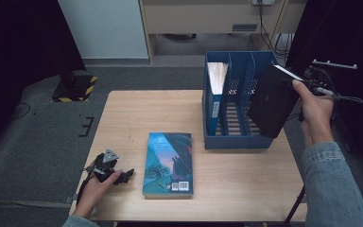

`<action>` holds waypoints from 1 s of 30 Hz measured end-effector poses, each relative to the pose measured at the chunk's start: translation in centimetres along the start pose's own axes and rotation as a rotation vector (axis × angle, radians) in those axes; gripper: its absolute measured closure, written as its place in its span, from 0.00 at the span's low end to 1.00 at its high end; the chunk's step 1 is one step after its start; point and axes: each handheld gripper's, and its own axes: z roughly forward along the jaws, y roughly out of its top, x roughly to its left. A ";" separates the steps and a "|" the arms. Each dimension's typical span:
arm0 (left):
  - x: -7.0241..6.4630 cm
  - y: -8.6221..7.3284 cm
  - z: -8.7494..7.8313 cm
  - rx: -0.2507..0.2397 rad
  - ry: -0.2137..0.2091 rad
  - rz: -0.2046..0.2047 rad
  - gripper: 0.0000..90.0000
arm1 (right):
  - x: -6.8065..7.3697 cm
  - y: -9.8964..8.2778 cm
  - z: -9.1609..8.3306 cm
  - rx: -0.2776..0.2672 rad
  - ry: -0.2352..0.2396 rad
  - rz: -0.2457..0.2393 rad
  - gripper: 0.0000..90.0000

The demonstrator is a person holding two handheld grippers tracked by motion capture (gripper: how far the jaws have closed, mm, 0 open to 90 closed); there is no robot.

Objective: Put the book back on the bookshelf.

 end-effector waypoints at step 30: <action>0.0 0.1 0.1 -0.001 0.001 0.000 0.00 | 0.9 0.1 3.0 0.007 -0.047 -0.030 0.58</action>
